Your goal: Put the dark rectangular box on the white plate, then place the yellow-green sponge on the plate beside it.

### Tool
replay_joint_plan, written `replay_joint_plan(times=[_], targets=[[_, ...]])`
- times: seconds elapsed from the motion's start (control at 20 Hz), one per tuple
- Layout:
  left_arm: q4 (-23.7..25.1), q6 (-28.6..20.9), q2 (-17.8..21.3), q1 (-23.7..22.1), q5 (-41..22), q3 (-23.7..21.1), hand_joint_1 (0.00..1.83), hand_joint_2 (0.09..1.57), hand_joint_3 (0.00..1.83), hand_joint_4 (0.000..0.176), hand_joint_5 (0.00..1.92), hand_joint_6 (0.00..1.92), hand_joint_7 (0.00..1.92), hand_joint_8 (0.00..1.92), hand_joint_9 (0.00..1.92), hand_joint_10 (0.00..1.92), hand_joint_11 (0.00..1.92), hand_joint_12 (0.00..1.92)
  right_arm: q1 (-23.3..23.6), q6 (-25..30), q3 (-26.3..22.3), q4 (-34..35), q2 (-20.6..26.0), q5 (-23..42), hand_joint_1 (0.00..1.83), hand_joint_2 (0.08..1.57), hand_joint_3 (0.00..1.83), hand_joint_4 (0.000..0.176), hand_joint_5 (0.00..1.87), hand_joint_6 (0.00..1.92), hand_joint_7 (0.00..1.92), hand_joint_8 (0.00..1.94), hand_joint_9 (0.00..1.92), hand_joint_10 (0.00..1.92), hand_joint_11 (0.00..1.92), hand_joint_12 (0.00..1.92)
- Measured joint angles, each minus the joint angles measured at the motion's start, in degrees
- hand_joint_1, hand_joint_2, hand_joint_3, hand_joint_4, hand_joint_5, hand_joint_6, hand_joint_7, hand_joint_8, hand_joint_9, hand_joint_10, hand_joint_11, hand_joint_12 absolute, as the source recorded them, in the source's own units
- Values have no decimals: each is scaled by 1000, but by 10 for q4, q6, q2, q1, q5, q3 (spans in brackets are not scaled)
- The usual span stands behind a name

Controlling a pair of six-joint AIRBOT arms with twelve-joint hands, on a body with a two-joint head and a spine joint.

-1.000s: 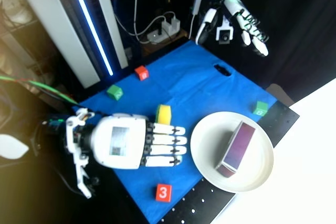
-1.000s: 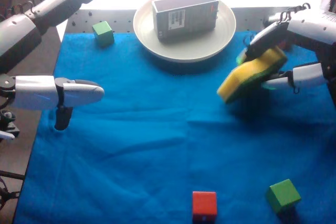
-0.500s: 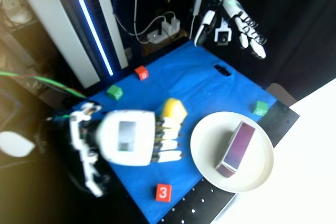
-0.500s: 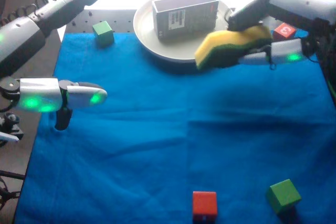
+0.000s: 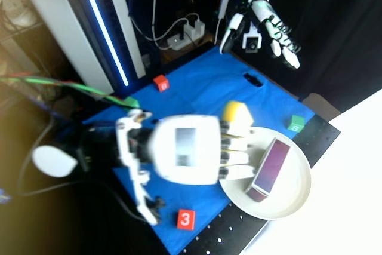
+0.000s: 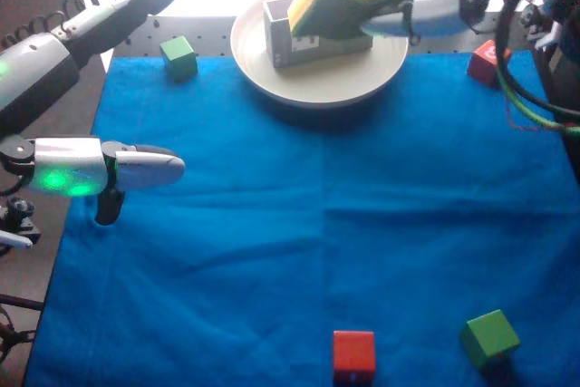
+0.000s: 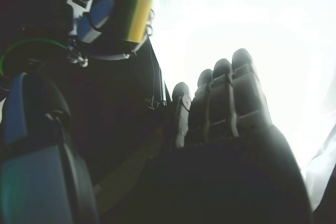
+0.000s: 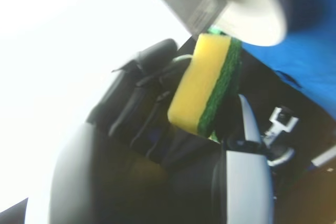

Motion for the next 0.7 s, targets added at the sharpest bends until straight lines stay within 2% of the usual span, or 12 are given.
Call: replay_joint_plan(times=[0.05,0.1,0.15,0.2,0.25,0.3,0.4,0.45,0.5,0.55,0.6,0.7], targets=[[1,0,0,0,0,0,787,863,0,119,13,5,0,0,0,0,5,2,5,0,10,-7,-8,-17,1255,1085,1,0,947,962,1137,838,972,1024,861,1486],[1,0,0,0,0,0,794,859,0,119,20,7,0,0,0,0,9,4,6,0,12,-12,-10,-25,1244,1104,3,0,911,966,1087,948,903,976,744,1492],[1,-1,-1,0,0,1,797,860,0,130,18,5,0,0,0,0,1,0,6,0,14,-16,-11,-31,1145,985,0,0,776,436,885,652,776,908,588,1479],[1,-2,-2,0,0,2,798,860,0,130,18,5,0,0,0,0,0,0,6,0,14,-17,-11,-35,1112,928,0,0,749,155,827,473,698,882,510,1444],[2,-3,-5,0,0,4,800,854,0,130,29,9,0,0,0,0,3,1,6,0,15,-20,-11,-38,989,888,0,47,512,6,641,128,549,510,312,1190],[2,-3,-6,0,1,4,800,854,0,130,29,9,0,0,0,0,3,1,6,0,15,-19,-11,-37,989,888,0,47,512,6,641,128,549,510,312,1190],[4,-4,-6,0,1,4,807,856,0,135,31,8,0,0,0,0,0,0,7,0,15,-20,-11,-37,840,874,0,77,344,0,503,7,495,141,166,974],[3,-5,-6,0,0,4,806,858,0,133,37,9,0,0,0,0,0,0,6,0,15,-22,-11,-37,762,841,0,79,297,0,448,1,468,54,141,846],[3,-5,-6,0,0,4,794,862,0,131,37,8,0,0,0,0,0,0,6,0,15,-22,-11,-37,756,837,0,86,275,0,425,0,455,17,129,772],[3,-5,-6,0,1,4,785,866,2,130,30,4,0,0,0,0,0,0,6,0,15,-22,-11,-37,785,849,5,85,261,0,399,0,438,4,108,748],[3,-7,-6,0,0,4,782,863,0,143,24,1,0,0,0,0,0,0,6,0,15,-22,-11,-37,807,854,1,88,243,1,363,1,393,0,109,602],[3,-7,-6,0,0,4,801,867,2,137,20,1,0,0,0,0,0,0,7,0,14,-22,-11,-38,781,857,0,92,235,2,316,0,322,0,39,603]])
